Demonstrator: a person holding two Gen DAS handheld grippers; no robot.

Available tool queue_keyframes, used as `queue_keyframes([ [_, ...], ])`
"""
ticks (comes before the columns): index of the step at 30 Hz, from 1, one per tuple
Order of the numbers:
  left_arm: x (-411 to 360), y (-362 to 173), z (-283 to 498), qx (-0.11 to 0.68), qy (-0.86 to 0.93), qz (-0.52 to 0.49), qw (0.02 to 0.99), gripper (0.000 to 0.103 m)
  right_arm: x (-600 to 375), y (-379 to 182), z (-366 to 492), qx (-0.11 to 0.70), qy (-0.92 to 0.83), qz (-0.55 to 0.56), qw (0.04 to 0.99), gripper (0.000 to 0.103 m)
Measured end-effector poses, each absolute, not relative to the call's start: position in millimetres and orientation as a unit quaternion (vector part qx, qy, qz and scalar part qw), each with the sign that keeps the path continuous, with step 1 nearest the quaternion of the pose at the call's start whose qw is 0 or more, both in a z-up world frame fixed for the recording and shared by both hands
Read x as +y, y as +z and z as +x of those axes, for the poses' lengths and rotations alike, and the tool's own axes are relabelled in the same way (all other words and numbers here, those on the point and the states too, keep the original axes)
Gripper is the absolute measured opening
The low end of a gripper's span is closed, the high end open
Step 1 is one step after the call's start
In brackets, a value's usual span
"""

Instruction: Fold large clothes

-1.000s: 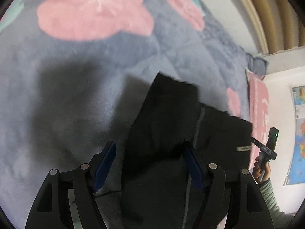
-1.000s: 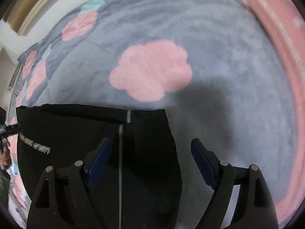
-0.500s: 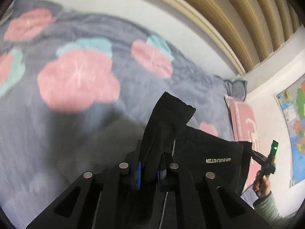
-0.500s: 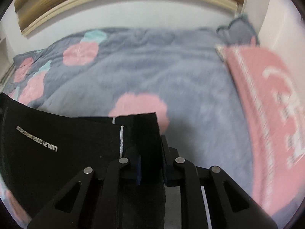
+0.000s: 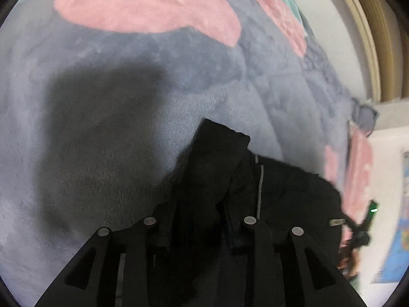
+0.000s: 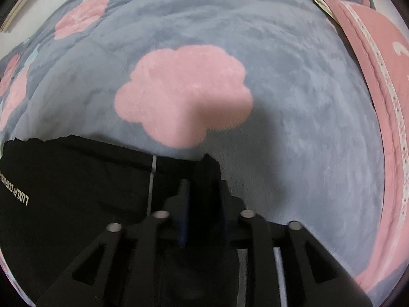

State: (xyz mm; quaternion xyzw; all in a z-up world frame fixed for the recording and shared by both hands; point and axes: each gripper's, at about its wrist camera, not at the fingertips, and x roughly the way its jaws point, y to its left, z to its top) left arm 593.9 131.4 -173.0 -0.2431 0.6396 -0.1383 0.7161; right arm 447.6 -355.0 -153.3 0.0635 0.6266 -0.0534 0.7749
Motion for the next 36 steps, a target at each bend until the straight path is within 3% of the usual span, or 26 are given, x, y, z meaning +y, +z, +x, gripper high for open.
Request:
queue_keyframes([
  [3,145.8,-155.3,590.1,0.635,-0.146,-0.228,0.723,0.045,-362.3,-135.2,438.6,0.619,-0.073,0.065,0.779,0.052],
  [4,153.9,-144.2,586.8,0.629,-0.148,-0.224,0.729,0.049,-363.6,-125.1,434.0,0.612,-0.078,0.063,0.785,0.052],
  [10,163.5,-81.1,562.7,0.599,-0.128,-0.140,0.778,0.049,-341.2,-50.8,390.0,0.562,-0.047,0.082,0.821,0.053],
  [12,144.3,-54.4,539.0,0.581,-0.128,-0.084,0.799,0.049,-319.6,-30.9,373.6,0.552,-0.019,0.095,0.828,0.071],
  [14,113.6,-34.6,515.3,0.566,-0.165,-0.058,0.806,0.050,-295.5,-20.6,359.1,0.544,0.009,0.108,0.832,0.078],
  [18,47.8,-13.5,463.4,0.542,-0.241,-0.051,0.803,0.053,-229.4,-12.1,334.4,0.542,0.065,0.100,0.832,0.078],
  [22,0.0,-25.4,432.0,0.539,-0.248,-0.061,0.803,0.053,-180.7,-30.3,324.8,0.546,0.038,0.090,0.832,0.078],
  [27,-30.9,-87.5,419.7,0.576,-0.200,-0.029,0.792,0.053,-161.6,-83.5,328.9,0.572,0.002,0.064,0.817,0.078],
  [31,-25.7,-126.1,420.6,0.568,-0.203,-0.069,0.795,0.060,-161.6,-128.7,331.9,0.592,-0.013,0.044,0.804,0.089],
  [36,-42.0,-133.1,425.1,0.571,-0.195,-0.032,0.797,0.068,-171.0,-148.7,331.1,0.590,-0.021,0.061,0.805,0.101],
])
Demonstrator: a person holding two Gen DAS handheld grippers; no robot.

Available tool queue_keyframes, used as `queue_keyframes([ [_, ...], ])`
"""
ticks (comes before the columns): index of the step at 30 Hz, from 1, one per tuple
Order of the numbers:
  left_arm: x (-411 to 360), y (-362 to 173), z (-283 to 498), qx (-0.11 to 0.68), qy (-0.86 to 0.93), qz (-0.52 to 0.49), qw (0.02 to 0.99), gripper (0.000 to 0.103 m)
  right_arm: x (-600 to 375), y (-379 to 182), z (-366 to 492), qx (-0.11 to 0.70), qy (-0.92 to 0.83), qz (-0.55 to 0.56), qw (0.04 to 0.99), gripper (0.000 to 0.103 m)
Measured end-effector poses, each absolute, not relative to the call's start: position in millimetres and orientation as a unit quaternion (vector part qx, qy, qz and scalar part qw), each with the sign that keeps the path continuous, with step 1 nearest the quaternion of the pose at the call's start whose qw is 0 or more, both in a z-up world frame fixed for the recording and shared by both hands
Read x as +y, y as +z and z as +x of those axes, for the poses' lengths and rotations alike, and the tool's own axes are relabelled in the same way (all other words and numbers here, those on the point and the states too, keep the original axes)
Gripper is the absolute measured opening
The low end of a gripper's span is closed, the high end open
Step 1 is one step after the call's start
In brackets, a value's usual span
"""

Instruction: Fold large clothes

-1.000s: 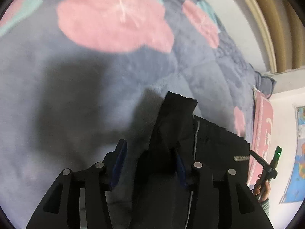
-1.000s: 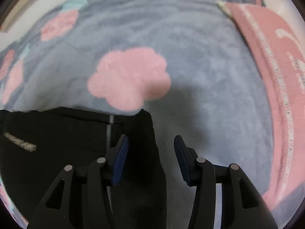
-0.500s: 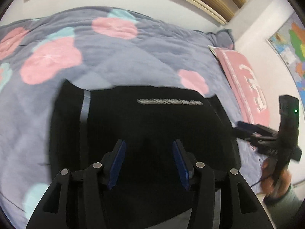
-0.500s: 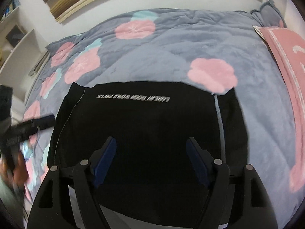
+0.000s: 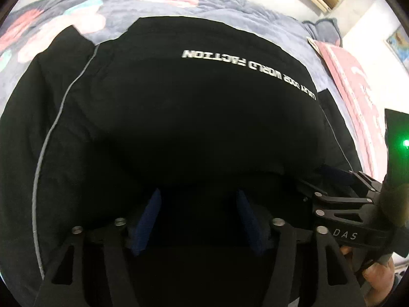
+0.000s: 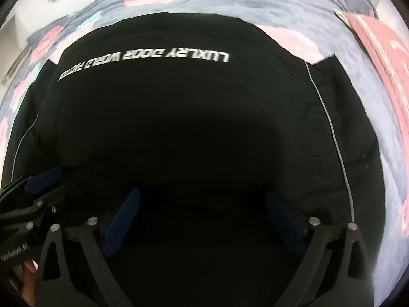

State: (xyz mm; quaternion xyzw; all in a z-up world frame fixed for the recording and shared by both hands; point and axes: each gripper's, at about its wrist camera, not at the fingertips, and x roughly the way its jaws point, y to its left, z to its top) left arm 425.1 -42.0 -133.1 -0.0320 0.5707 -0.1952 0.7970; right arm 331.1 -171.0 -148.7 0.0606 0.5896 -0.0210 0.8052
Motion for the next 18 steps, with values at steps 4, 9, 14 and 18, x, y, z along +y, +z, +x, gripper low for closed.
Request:
queue_keyframes([
  [4,-44.7,-114.8,429.3,0.574,-0.199,-0.031,0.794,0.070,-178.1,-130.6,334.6,0.596,-0.004,0.075,0.799,0.099],
  [9,-42.9,-69.2,458.0,0.529,-0.204,-0.068,0.821,0.070,-184.6,-89.6,353.0,0.545,0.009,0.079,0.835,0.099],
  [14,-58.9,-113.7,499.6,0.599,-0.203,-0.055,0.773,0.073,-182.5,-124.2,389.8,0.583,0.019,0.080,0.808,0.076],
  [18,-78.2,-133.8,506.0,0.612,-0.180,-0.003,0.770,0.075,-188.2,-161.4,400.5,0.608,0.025,0.095,0.788,0.082],
])
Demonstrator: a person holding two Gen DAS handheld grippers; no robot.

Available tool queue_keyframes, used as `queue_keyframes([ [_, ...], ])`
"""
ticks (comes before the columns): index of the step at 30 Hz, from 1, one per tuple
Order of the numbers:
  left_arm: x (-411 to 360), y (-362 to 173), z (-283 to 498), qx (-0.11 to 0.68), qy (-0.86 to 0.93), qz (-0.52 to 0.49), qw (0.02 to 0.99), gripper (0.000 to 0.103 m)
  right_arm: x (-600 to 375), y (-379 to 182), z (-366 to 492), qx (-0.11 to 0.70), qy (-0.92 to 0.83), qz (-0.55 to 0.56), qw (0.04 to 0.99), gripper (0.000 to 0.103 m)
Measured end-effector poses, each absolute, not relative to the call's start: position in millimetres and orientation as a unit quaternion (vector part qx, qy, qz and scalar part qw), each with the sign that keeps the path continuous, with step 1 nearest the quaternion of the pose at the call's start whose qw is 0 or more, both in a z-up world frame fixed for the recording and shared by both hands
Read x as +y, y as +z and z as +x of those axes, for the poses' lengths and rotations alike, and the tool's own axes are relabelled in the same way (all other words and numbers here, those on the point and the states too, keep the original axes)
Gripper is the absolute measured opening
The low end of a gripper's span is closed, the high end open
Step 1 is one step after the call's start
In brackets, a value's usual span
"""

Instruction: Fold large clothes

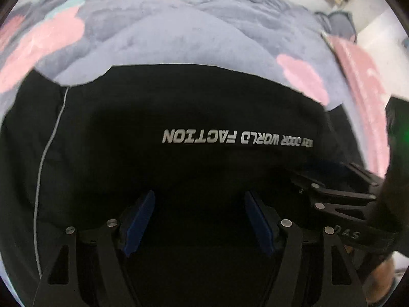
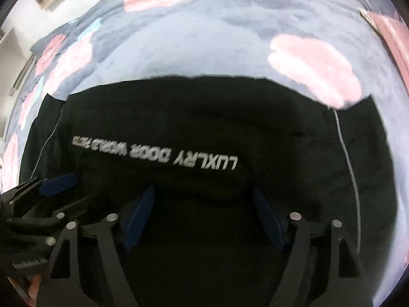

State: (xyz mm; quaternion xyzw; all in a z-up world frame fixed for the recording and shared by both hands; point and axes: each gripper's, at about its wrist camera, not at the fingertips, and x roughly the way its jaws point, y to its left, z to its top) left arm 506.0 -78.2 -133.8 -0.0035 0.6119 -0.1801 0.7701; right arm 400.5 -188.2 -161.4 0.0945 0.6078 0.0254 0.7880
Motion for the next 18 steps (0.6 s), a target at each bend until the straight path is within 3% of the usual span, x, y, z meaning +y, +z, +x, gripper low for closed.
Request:
queue_keyframes([
  [12,-37.3,-74.7,445.6,0.551,-0.224,-0.017,0.804,0.078,-233.1,-108.7,323.3,0.566,0.050,0.149,0.809,0.083],
  [18,-1.7,-60.8,382.3,0.553,-0.249,-0.022,0.794,0.078,-216.2,-77.0,268.9,0.569,0.070,0.120,0.811,0.083],
])
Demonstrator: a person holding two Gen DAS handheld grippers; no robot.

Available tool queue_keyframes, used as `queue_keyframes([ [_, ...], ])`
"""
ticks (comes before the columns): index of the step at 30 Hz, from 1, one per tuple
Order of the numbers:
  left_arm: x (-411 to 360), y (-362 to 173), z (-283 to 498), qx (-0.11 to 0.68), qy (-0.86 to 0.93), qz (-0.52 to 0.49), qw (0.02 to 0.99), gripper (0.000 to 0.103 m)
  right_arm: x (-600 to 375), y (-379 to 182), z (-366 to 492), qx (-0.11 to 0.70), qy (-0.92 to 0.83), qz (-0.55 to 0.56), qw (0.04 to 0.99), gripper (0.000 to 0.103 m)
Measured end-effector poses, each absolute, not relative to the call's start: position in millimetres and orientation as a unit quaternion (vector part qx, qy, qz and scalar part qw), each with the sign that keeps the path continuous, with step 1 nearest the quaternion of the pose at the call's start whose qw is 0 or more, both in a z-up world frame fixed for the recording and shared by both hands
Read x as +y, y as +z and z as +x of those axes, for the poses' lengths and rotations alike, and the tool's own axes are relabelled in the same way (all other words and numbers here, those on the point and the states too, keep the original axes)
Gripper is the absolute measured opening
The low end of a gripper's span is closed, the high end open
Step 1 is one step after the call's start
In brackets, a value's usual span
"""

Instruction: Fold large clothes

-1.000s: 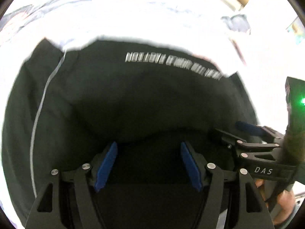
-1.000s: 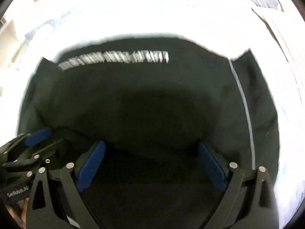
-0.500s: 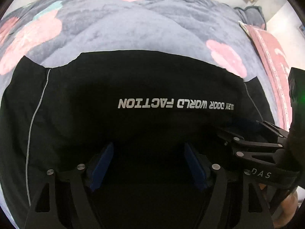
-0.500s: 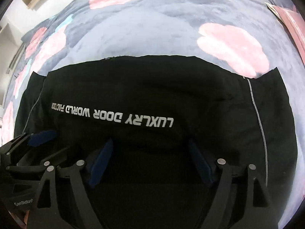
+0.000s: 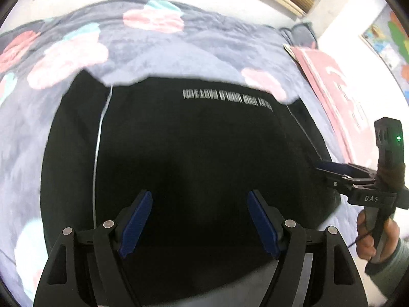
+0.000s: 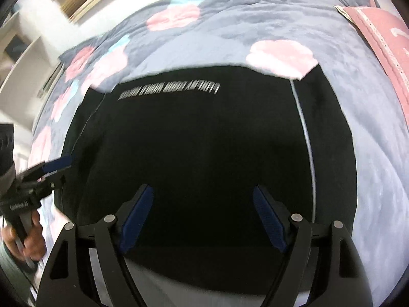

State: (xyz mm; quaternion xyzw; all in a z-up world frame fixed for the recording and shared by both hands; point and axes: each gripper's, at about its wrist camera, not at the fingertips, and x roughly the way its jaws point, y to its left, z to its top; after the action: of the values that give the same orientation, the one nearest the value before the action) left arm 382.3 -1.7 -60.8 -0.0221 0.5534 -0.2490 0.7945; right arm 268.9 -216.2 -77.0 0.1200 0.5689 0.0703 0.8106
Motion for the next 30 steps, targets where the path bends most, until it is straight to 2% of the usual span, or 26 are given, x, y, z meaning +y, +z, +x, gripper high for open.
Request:
queue_keyframes([
  [6,-17.8,-123.5,368.2,0.605,-0.226,0.028,0.763,0.081,-176.3,-132.7,255.2,0.624,0.052,0.061,0.778,0.084],
  [9,-16.9,-126.0,375.6,0.613,-0.202,-0.007,0.764,0.082,-173.4,-140.3,256.0,0.622,0.039,0.055,0.780,0.084],
  [17,-17.3,-127.2,367.3,0.597,-0.191,-0.005,0.779,0.082,-169.4,-140.4,247.9,0.609,0.030,0.041,0.792,0.084],
  [24,-8.4,-99.2,357.9,0.584,-0.203,-0.009,0.786,0.082,-191.0,-115.3,242.5,0.612,0.038,0.088,0.785,0.085],
  [30,52.1,-47.7,366.6,0.539,-0.200,-0.053,0.816,0.082,-250.8,-51.9,229.7,0.546,0.009,0.134,0.827,0.086],
])
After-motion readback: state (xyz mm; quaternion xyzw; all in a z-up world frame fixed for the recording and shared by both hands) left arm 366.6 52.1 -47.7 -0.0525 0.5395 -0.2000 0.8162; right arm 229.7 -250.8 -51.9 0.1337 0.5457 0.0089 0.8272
